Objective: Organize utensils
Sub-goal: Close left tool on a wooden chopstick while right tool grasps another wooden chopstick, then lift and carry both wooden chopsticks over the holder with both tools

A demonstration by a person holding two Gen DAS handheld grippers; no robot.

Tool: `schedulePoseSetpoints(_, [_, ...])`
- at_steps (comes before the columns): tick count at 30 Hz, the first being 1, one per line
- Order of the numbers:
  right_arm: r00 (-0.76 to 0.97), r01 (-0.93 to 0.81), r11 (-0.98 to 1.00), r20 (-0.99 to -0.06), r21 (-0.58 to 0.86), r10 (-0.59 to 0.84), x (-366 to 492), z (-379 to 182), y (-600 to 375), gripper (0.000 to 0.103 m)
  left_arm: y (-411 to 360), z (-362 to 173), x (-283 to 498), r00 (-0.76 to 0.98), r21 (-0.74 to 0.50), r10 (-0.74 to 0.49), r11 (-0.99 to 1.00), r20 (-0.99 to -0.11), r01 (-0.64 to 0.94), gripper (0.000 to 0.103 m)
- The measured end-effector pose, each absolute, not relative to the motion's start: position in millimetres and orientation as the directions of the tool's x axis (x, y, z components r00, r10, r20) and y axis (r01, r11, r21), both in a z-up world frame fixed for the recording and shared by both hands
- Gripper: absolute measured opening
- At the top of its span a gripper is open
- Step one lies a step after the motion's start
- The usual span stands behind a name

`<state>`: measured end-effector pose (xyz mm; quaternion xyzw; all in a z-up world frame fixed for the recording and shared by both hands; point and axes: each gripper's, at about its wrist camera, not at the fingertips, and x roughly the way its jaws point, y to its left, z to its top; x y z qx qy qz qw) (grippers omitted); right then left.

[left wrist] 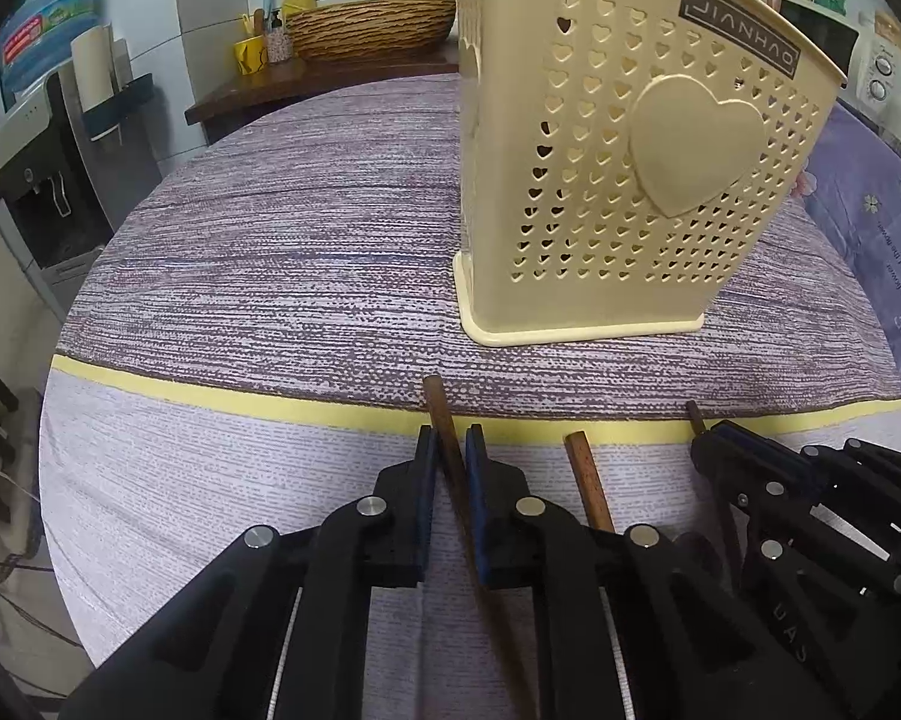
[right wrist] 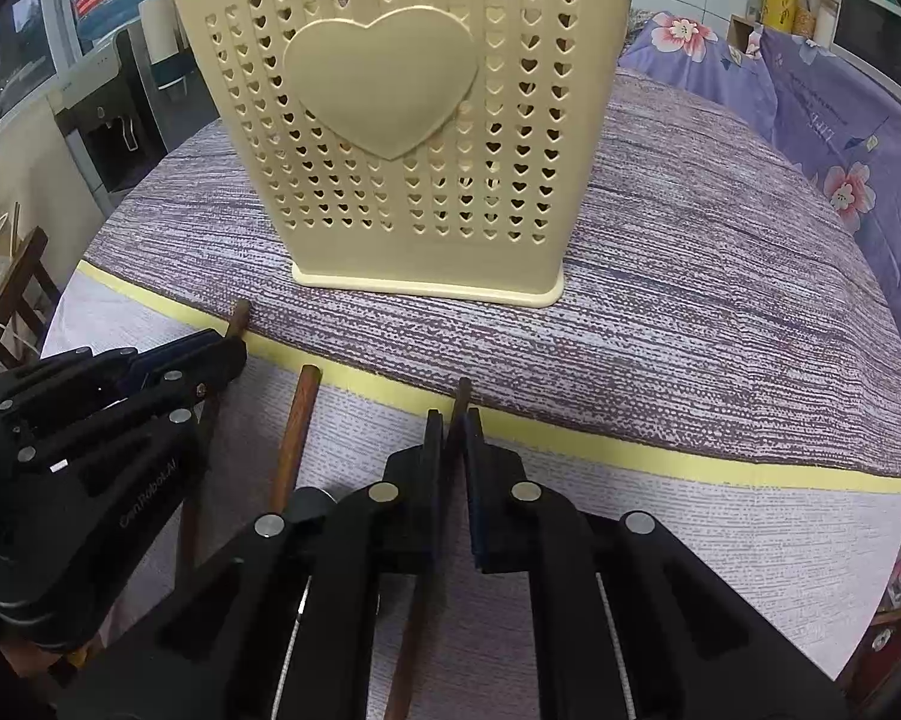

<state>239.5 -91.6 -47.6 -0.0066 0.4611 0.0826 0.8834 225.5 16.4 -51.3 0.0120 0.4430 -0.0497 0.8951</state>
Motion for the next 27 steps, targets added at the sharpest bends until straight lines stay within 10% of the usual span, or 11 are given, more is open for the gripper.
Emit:
schedulePoseSetpoints(14, [0.589,-0.118,0.974,-0.776,0.195,0.226,242.3,-38.4,-118.4,0.007,15.4,-46.3,228.9,0.621,-0.05,-0.102,0.994,-0.777,0.101,0.008])
schedulePoseSetpoints(27, [0.754,-0.231,0.925,-0.546,0.301,0.366,204.7,73.5,-181.4,0.006,37.5,45.0,190.0,0.763,-0.182,-0.22,0.974,-0.607,0.135,0.008])
